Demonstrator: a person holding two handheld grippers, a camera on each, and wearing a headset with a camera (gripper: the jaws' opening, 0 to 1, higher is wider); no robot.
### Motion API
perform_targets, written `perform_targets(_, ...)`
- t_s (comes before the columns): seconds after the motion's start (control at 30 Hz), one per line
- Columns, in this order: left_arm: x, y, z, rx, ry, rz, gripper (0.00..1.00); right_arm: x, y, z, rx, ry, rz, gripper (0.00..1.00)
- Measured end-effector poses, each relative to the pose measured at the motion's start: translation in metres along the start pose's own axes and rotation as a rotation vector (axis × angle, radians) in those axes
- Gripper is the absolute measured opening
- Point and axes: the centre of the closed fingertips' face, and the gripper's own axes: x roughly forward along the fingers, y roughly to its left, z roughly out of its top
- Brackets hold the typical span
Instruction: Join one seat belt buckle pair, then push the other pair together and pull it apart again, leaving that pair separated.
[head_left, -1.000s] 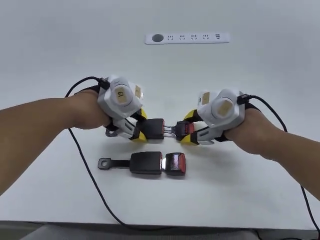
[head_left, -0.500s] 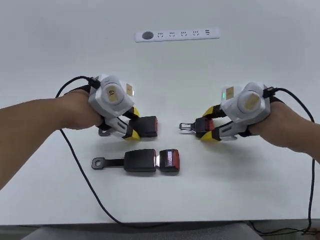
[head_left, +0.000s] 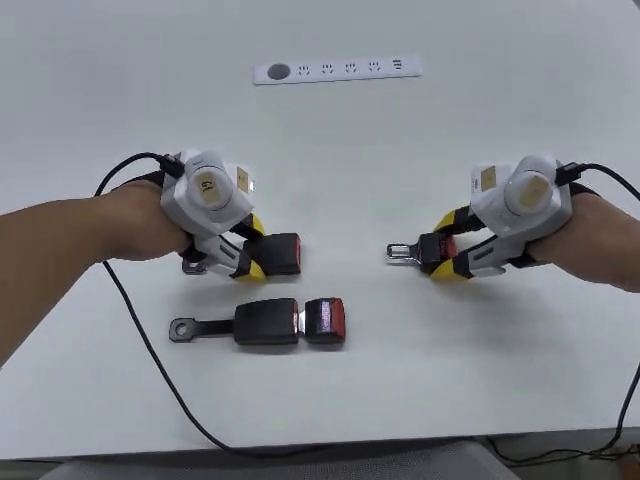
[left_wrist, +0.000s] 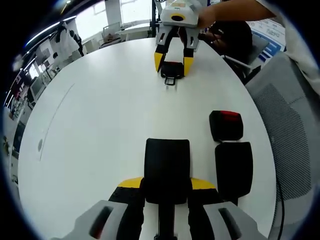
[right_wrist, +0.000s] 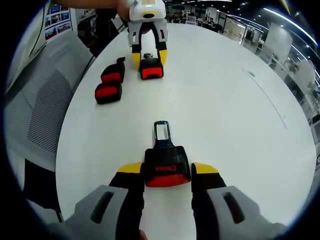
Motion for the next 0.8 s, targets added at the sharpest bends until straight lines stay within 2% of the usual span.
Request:
perform_targets(0.1,0.000,0.000,0.000,-0.001,0.012,0.001,0.34,-0.002,0.002,0.002,0.000,0.004,-0.003,0.36)
perform_targets(0.23,0.001,0.001,-0.001,-0.013,0.022,0.003,0.35,-0.003,-0.001,0.003,0.020,0.010,-0.036,0.41)
perform_targets(0.27,0.001,0.003,-0.001,-0.027,0.029,0.010,0.36,-0.004,0.000,0.005,0.021,0.005,-0.040,0.42)
perform_targets(0.3,0.000,0.007,-0.002,-0.042,0.045,0.041,0.39,-0.005,-0.001,0.008,0.030,-0.006,-0.053,0.42)
perform_targets(0.33,-0.002,0.008,-0.003,-0.017,0.063,0.048,0.43,-0.007,-0.001,0.010,0.039,-0.015,-0.065,0.42)
perform_targets(0.37,-0.004,0.008,-0.001,-0.013,0.053,0.061,0.46,-0.010,-0.002,0.014,0.049,-0.028,-0.078,0.43)
perform_targets(0.43,-0.011,0.007,0.009,-0.077,0.000,0.083,0.45,-0.018,0.003,0.023,0.072,-0.055,-0.089,0.45)
perform_targets(0.5,-0.014,0.005,0.008,-0.053,0.009,0.092,0.46,-0.020,0.007,0.028,0.083,-0.076,-0.092,0.45)
perform_targets(0.57,-0.018,-0.001,0.010,-0.041,0.003,0.100,0.48,-0.024,0.014,0.035,0.096,-0.100,-0.102,0.47)
perform_targets(0.63,-0.026,-0.008,0.016,-0.045,-0.017,0.119,0.49,-0.026,0.025,0.047,0.145,-0.151,-0.096,0.49)
perform_targets(0.7,-0.031,-0.012,0.019,-0.062,-0.036,0.135,0.51,-0.029,0.035,0.054,0.143,-0.166,-0.100,0.52)
perform_targets(0.8,-0.037,-0.029,0.023,-0.104,-0.083,0.155,0.55,-0.028,0.053,0.063,0.162,-0.191,-0.107,0.57)
